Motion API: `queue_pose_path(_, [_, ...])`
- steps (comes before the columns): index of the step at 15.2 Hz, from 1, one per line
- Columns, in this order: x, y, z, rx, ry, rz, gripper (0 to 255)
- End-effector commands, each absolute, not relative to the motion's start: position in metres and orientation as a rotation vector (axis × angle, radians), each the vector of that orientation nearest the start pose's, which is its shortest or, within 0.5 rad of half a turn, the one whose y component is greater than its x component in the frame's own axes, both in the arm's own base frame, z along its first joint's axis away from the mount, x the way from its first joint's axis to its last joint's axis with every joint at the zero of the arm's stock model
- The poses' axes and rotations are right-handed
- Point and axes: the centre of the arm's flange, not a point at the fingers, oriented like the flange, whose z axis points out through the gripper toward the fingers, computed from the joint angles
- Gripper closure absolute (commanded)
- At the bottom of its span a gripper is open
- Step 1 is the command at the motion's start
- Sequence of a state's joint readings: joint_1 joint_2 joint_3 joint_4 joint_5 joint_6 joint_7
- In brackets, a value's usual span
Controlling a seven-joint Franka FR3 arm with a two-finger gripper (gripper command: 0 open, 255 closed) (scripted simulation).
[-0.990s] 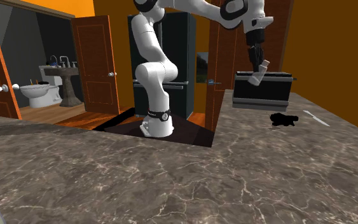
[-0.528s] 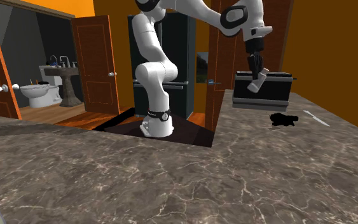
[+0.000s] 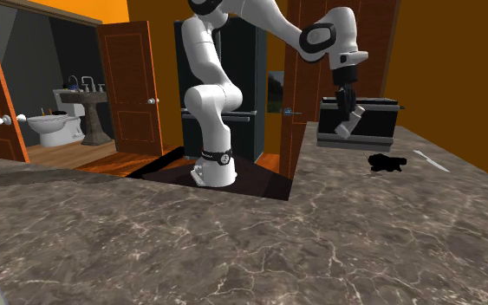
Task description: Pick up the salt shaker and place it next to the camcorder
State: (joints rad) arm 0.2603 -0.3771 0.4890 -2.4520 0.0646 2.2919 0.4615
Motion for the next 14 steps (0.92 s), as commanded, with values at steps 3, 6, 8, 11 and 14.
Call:
queue_pose_path(3, [0.326, 0.311, 0.418, -3.102, -0.367, -0.340, 255])
queue_pose_path(6, [0.326, 0.311, 0.402, -3.102, -0.367, -0.340, 255])
queue_pose_path(8, [0.326, 0.311, 0.391, -3.102, -0.367, -0.340, 255])
queue_pose_path(11, [0.326, 0.311, 0.375, -3.102, -0.367, -0.340, 255])
queue_pose_path(14, [0.326, 0.311, 0.359, -3.102, -0.367, -0.340, 255])
